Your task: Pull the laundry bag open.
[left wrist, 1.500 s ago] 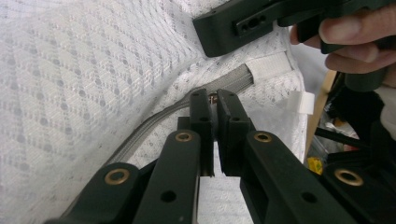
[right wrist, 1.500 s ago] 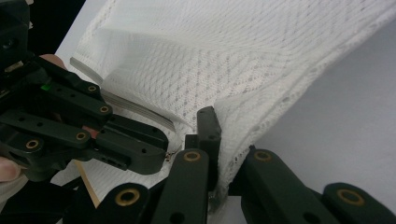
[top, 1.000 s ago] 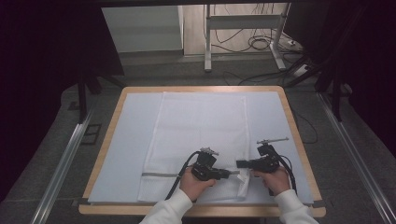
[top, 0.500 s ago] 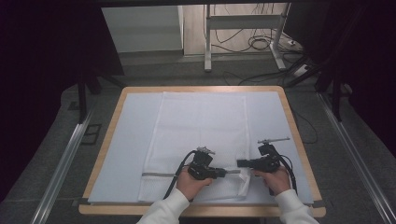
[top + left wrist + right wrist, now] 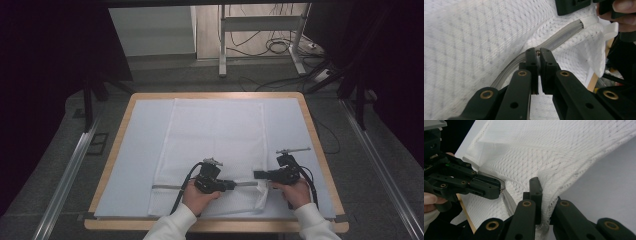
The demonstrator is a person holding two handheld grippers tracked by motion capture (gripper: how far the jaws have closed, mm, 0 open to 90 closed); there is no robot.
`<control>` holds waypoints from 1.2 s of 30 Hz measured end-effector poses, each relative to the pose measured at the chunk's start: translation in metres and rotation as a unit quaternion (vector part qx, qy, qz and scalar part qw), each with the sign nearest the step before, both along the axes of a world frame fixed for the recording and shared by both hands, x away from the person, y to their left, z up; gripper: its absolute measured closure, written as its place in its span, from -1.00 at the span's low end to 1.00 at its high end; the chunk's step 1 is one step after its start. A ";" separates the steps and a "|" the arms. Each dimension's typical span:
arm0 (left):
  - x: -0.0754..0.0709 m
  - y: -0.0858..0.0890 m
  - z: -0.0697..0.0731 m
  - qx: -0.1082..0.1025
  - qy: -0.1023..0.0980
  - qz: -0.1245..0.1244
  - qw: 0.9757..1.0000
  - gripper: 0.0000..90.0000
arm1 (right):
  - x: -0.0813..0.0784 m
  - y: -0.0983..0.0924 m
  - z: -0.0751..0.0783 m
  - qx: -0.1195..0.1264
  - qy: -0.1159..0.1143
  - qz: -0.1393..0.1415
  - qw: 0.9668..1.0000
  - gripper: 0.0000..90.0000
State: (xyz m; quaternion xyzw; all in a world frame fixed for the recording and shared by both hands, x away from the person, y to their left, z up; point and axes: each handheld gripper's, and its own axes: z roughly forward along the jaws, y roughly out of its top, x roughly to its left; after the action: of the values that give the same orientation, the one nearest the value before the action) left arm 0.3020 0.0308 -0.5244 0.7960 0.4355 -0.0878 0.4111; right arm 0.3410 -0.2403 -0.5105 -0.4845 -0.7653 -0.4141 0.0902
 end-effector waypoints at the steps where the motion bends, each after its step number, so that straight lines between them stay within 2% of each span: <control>1: 0.000 0.001 0.000 0.001 0.000 -0.001 1.000 0.93 | 0.000 0.000 0.000 0.000 0.000 0.000 1.000 0.96; 23: -0.003 0.023 -0.006 -0.013 0.005 0.014 1.000 0.93 | 0.000 0.000 -0.001 0.000 0.001 0.001 1.000 0.96; 26: -0.005 0.026 -0.006 -0.008 0.001 0.015 1.000 0.93 | 0.000 0.000 0.000 0.000 0.001 0.001 1.000 0.96; 32: -0.006 0.035 -0.007 -0.014 0.003 0.020 1.000 0.93 | 0.000 0.000 -0.001 -0.002 -0.002 0.001 1.000 0.96; 36: -0.006 0.039 -0.007 -0.010 0.002 0.022 1.000 0.93 | 0.000 0.001 -0.001 -0.002 -0.002 0.001 1.000 0.96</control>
State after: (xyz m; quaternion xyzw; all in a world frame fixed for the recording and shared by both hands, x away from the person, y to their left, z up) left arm 0.2958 0.0699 -0.5311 0.7818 0.4530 -0.0851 0.4199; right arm 0.3407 -0.2398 -0.5114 -0.4831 -0.7666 -0.4136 0.0888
